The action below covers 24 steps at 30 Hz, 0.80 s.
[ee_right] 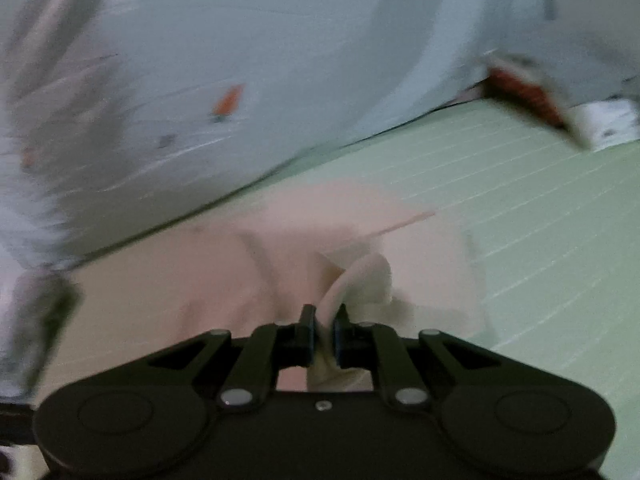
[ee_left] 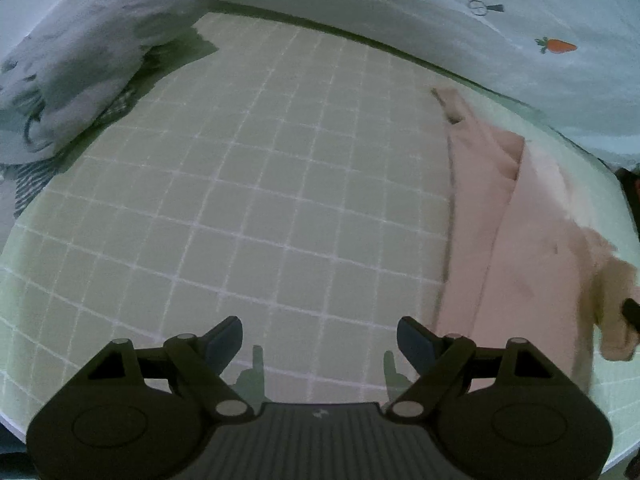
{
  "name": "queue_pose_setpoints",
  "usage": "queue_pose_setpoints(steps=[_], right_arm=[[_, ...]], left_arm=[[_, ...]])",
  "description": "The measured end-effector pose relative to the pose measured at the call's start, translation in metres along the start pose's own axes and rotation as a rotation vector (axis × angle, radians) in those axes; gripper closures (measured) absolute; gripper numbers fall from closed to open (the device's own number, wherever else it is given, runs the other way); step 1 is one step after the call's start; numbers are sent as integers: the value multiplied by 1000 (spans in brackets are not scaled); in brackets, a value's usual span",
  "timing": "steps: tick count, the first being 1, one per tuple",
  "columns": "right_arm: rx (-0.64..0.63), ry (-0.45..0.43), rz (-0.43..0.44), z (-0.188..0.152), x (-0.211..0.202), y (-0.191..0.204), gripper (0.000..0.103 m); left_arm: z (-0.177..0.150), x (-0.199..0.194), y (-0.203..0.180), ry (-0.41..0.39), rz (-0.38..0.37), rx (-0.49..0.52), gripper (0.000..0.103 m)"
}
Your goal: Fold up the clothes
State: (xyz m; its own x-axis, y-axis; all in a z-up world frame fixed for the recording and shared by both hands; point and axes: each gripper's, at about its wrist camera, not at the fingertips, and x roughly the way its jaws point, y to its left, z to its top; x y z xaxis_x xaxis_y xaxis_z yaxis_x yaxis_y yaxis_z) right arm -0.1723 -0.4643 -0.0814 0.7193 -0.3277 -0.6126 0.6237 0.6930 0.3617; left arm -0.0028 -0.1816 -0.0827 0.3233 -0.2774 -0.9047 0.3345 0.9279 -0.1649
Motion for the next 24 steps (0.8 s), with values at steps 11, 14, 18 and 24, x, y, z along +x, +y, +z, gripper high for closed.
queue_pose_setpoints(steps=[11, 14, 18, 24], right_arm=[[17, 110, 39, -51, 13, 60, 72], [69, 62, -24, -53, -2, 50, 53], [103, -2, -138, -55, -19, 33, 26], [84, 2, -274, -42, -19, -4, 19]], left_arm=[[4, 1, 26, 16, -29, 44, 18], [3, 4, 23, 27, -42, 65, 18], [4, 2, 8, 7, -48, 98, 18], [10, 4, -40, -29, -90, 86, 18]])
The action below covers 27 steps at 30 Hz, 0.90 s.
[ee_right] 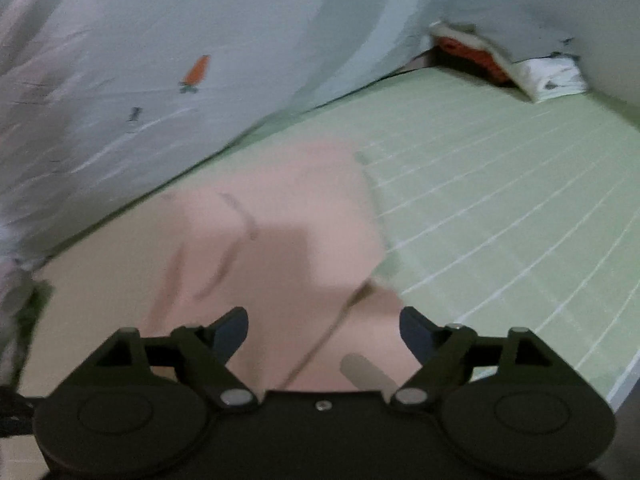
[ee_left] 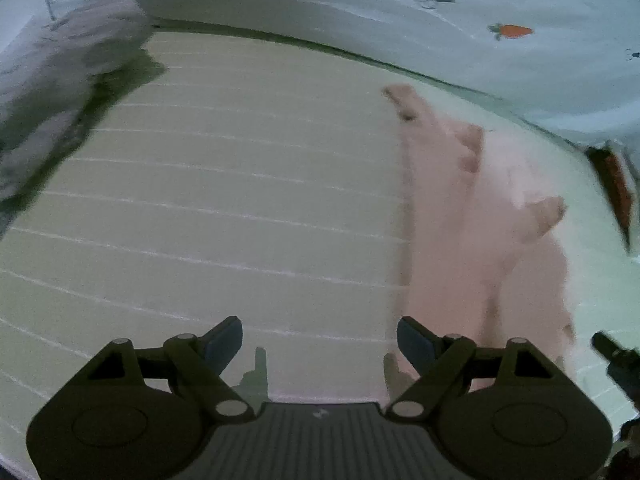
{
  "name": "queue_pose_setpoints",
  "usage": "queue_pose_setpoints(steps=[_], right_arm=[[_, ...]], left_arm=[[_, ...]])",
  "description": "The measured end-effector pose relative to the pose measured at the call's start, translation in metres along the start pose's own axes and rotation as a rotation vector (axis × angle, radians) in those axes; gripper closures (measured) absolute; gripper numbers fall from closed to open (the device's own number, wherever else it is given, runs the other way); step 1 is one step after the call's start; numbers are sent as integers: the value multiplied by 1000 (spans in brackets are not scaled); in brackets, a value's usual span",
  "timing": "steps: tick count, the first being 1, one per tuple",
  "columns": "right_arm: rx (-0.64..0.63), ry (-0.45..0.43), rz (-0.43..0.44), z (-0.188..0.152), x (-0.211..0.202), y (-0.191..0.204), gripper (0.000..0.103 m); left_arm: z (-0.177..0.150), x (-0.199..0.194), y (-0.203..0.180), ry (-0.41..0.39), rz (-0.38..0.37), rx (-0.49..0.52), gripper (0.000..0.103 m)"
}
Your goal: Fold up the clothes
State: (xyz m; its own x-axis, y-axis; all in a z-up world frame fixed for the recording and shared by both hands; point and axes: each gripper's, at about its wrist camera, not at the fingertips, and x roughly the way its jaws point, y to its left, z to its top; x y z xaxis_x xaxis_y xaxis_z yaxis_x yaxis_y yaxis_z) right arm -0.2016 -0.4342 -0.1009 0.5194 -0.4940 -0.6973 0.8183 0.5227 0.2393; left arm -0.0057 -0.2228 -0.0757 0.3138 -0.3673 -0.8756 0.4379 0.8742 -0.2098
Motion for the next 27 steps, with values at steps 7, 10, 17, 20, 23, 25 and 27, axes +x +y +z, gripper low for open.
queue_pose_setpoints(steps=[7, 10, 17, 20, 23, 25, 27], right_arm=[[-106, 38, -48, 33, 24, -47, 11], [-124, 62, -65, 47, 35, -71, 10], [-167, 128, -65, 59, 56, -104, 9], [-168, 152, -50, 57, 63, -107, 9], [-156, 166, -40, 55, 67, -103, 9], [-149, 172, -38, 50, 68, -95, 9], [-138, 171, -31, 43, 66, -83, 9]], left_arm=[[-9, 20, -72, 2, -59, 5, 19], [-17, 30, -87, 30, -38, -34, 31], [-26, 33, -99, 37, -13, -99, 97], [-19, 27, -107, -2, -45, -67, 101], [-4, 20, -109, -24, -67, -21, 101], [11, 14, -104, -44, -89, 9, 101], [29, 8, -97, -61, -112, 21, 101]])
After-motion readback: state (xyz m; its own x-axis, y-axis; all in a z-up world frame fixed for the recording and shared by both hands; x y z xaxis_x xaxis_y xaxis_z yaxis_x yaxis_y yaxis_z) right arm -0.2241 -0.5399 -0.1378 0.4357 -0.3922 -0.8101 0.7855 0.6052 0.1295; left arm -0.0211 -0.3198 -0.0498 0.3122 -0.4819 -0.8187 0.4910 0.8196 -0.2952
